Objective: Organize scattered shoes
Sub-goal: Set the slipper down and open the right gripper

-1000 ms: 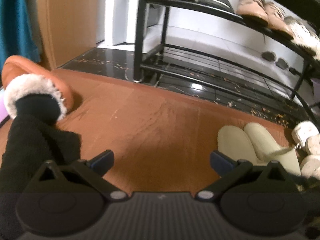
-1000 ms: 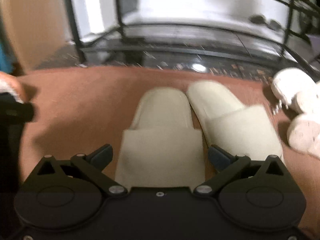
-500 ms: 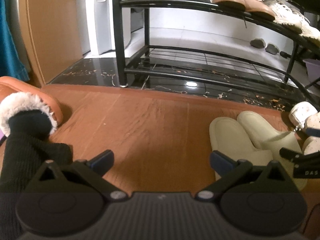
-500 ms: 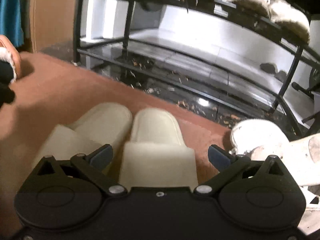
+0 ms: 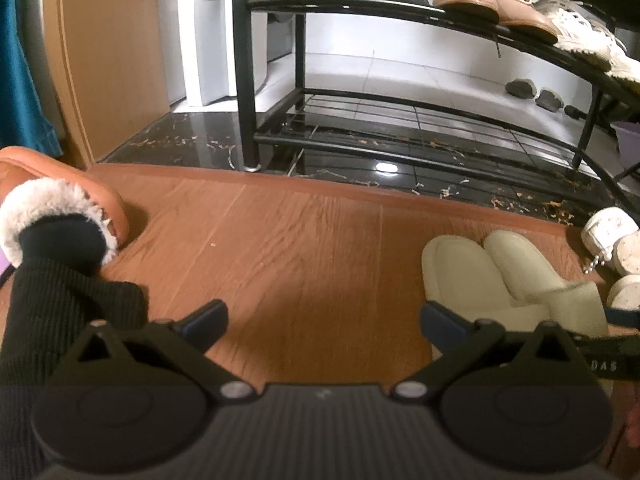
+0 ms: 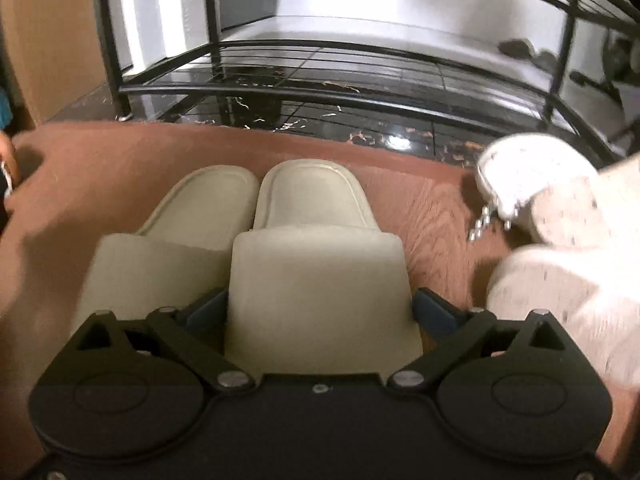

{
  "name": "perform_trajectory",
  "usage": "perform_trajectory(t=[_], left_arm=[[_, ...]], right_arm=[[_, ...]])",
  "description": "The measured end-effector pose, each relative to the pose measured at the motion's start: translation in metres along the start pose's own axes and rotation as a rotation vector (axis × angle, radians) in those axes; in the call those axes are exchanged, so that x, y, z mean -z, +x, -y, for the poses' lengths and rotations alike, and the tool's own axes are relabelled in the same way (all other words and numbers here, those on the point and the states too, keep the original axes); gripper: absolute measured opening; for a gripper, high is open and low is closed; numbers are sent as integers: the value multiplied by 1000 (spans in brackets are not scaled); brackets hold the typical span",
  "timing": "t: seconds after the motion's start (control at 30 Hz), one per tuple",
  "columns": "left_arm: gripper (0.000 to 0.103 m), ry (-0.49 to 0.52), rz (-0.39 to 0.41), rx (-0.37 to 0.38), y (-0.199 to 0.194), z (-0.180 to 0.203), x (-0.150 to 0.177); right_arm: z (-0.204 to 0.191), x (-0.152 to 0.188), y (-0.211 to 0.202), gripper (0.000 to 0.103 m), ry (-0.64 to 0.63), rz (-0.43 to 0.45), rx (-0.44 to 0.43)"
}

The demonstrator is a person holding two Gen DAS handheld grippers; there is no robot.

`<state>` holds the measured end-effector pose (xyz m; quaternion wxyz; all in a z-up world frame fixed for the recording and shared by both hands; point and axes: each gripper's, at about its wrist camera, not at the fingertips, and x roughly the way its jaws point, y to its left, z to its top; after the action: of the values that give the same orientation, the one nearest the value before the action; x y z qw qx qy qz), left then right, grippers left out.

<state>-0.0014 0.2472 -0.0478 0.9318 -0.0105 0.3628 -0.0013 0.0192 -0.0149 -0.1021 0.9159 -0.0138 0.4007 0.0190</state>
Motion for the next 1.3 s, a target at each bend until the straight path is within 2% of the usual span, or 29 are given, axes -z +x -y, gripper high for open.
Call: perform_trajectory(t=[0.13,0.3,0.7,0.8,1.0,1.1,1.3], left_arm=[[102,1,10,4,-2,0,0],[102,-2,11,6,-2,-1,0],[102,-4,14,7,-2,0,-1],[102,-9,18,4,-4,-2,0],[102,-24,16,7,-3,-3,-1],[102,-16,14,5,-2,0,-1],[102,-21,7,-2,0,-1,0]], right_arm=[[-8,7,-9,99,78,-34,44],[-18,5,-9,99,130,-33,80],[-36,1,3,102,130,-21,150],[-33,0,3,103,149,-24,135],[-20,2,-22,103,121,47,86],[-21,16,-53,103,42,154,52],[-50,56,-76,103,-135,171,-107]])
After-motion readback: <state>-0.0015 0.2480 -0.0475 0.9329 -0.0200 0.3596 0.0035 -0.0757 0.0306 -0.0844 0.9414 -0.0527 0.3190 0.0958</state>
